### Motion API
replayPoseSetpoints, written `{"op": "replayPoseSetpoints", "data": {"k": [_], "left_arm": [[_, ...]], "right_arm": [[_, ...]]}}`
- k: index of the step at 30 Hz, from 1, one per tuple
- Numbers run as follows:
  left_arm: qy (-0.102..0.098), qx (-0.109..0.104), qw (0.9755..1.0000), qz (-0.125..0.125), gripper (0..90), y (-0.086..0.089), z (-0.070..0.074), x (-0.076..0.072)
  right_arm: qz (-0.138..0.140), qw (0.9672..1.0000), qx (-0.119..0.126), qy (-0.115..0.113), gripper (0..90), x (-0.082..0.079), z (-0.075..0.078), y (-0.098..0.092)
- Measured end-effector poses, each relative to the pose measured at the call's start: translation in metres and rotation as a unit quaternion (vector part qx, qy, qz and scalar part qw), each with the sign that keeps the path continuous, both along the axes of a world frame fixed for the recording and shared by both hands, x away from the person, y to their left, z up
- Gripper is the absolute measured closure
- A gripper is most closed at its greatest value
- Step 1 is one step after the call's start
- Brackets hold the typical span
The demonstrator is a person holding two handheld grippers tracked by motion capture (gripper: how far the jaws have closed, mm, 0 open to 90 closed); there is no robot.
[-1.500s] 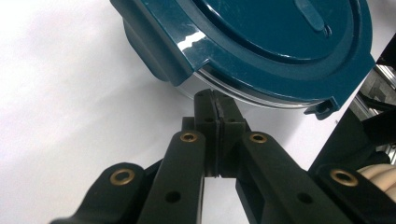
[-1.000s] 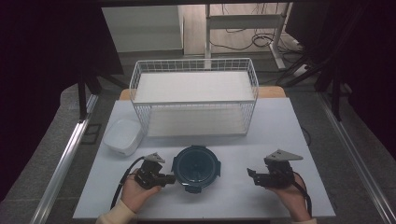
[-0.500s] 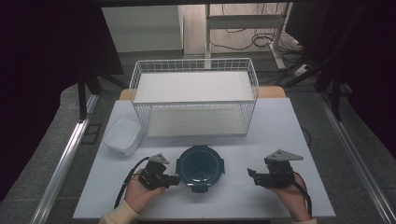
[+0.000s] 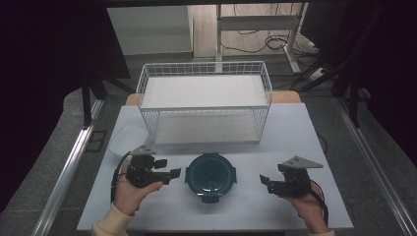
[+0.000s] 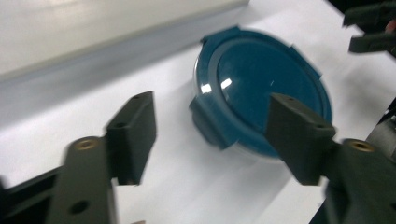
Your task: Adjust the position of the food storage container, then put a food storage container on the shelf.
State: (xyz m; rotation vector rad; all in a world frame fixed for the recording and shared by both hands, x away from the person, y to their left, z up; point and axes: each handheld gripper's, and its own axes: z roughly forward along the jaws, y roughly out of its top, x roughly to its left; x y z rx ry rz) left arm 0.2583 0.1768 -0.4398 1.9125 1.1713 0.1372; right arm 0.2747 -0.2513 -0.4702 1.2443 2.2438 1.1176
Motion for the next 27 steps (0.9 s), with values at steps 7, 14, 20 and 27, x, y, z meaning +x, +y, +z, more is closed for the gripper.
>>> {"op": "replayPoseSetpoints", "data": {"k": [7,14,20,27], "left_arm": [[0.005,-0.009,0.9999,0.013,26.4,0.001,-0.012,0.000],[0.006,-0.015,0.9998,0.015,21.0,0.006,-0.015,0.002],[0.013,-0.022,0.9995,0.018,19.3,0.008,-0.018,0.006],[0.014,-0.053,0.9982,0.024,18.4,0.013,-0.016,0.008]], "right_arm": [[0.014,0.9998,0.011,0.000,21.0,-0.001,0.003,0.002],[-0.003,0.9993,0.038,0.005,20.9,0.000,0.005,0.000],[0.000,0.9989,0.045,0.011,20.9,0.001,0.006,0.005],[0.022,0.9983,0.047,0.028,20.4,0.007,0.019,0.020]]}}
